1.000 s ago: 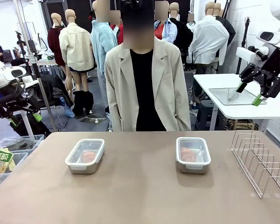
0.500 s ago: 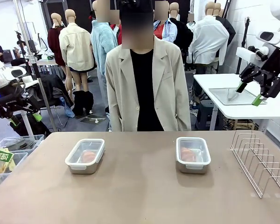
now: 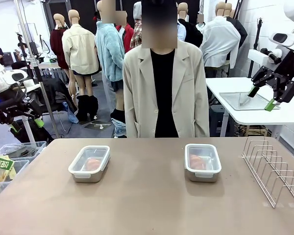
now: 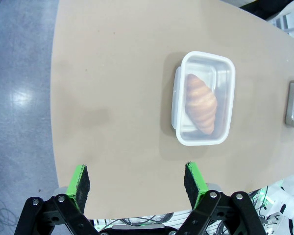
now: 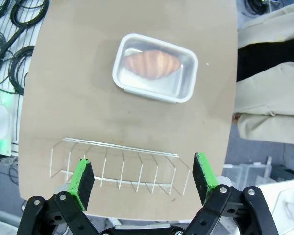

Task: Place the bread in airtight containers.
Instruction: Release when the human grabs the Airtight Container lid.

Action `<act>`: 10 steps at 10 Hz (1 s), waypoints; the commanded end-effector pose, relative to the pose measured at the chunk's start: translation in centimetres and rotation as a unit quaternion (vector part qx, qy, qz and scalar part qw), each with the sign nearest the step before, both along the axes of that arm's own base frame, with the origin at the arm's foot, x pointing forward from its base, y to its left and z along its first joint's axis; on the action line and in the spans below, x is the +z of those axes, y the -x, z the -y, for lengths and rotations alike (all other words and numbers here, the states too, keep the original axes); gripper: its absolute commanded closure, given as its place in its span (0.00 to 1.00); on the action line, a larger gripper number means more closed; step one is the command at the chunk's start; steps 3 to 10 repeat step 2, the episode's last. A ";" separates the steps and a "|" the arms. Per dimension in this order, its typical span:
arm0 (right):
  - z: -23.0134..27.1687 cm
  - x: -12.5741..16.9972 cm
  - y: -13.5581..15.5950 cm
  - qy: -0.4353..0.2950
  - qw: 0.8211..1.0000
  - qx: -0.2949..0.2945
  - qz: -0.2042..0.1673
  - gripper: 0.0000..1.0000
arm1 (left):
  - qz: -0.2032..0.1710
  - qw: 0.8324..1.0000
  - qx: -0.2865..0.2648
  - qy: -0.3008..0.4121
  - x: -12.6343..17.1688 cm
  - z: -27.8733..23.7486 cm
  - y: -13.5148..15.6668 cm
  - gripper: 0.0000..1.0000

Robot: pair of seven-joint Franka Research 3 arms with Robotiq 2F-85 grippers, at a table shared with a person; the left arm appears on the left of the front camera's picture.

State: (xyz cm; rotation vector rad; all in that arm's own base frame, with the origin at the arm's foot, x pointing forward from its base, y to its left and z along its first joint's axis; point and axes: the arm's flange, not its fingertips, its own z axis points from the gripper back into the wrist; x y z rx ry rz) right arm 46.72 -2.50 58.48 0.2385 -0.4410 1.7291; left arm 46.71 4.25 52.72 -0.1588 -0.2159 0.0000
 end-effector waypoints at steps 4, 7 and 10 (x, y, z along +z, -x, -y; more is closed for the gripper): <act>0.1 0.1 0.0 0.003 1.000 0.003 -0.005 0.00 | 0.000 1.000 0.001 -0.008 0.2 -0.2 0.0 0.00; 0.1 0.1 0.0 0.003 1.000 0.003 -0.005 0.00 | 0.000 1.000 0.001 -0.008 0.2 -0.2 0.0 0.00; 0.1 0.1 0.0 0.003 1.000 0.003 -0.005 0.00 | 0.000 1.000 0.001 -0.008 0.2 -0.2 0.0 0.00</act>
